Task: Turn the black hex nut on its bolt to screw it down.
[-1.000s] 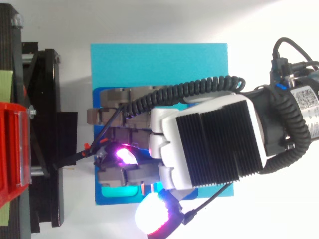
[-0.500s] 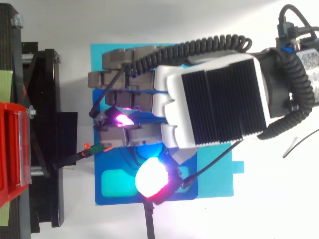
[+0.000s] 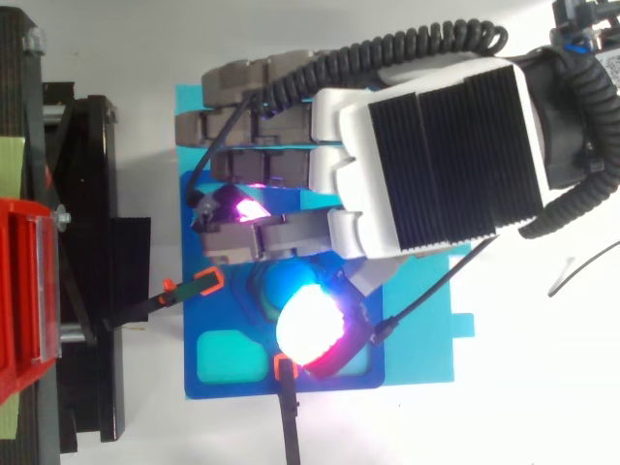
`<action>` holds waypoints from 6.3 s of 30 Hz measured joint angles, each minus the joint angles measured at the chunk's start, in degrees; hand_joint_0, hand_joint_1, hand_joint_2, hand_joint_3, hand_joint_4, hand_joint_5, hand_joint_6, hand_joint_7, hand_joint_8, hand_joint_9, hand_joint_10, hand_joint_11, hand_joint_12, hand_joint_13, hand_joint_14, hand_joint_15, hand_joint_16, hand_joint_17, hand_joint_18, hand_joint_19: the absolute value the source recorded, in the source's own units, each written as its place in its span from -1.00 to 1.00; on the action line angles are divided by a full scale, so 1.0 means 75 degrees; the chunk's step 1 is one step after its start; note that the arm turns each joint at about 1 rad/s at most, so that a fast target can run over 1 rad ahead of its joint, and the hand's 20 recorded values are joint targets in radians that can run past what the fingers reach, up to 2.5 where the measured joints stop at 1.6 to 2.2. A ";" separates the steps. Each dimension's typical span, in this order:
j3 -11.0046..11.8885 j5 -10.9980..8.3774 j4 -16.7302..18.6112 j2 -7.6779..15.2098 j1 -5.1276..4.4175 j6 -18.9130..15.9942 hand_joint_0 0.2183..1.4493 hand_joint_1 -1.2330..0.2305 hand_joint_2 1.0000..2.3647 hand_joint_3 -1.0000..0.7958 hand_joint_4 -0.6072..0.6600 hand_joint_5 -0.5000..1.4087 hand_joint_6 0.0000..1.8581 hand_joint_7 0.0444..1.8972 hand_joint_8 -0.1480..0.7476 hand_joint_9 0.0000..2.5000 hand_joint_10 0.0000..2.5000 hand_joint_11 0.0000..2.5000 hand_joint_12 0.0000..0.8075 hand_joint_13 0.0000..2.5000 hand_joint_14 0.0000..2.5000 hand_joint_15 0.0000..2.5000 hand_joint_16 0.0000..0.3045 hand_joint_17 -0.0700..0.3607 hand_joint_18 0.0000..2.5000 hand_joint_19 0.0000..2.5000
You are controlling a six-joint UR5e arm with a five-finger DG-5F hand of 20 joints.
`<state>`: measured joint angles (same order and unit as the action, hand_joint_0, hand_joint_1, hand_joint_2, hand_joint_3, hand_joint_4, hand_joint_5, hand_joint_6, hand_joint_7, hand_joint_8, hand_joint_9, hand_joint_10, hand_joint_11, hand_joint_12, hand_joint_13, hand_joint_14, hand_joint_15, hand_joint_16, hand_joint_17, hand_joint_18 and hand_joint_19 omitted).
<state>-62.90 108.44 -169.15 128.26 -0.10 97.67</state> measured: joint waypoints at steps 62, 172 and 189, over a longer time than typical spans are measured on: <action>-0.0296 -0.0451 -0.0190 0.0007 -0.0690 -0.0050 -0.49 0.43 -1.00 -0.44 0.18 -0.48 -0.46 0.26 -0.11 -0.25 -1.00 -0.96 -0.25 -0.46 -1.00 -0.95 -0.73 -0.25 -0.54 -0.70; -0.0225 -0.0544 -0.0176 0.0012 -0.0540 -0.0165 -0.48 0.43 -1.00 -0.44 0.13 -0.48 -0.46 0.31 -0.11 -0.24 -1.00 -0.94 -0.24 -0.46 -1.00 -0.95 -0.73 -0.25 -0.53 -0.70; -0.0377 -0.0606 0.0274 0.0010 -0.0270 -0.0137 -0.48 0.43 -1.00 -0.44 0.15 -0.47 -0.46 0.38 -0.10 -0.24 -1.00 -0.95 -0.25 -0.46 -1.00 -0.95 -0.74 -0.26 -0.53 -0.70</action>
<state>-65.72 103.90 -167.09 128.34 -2.13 96.65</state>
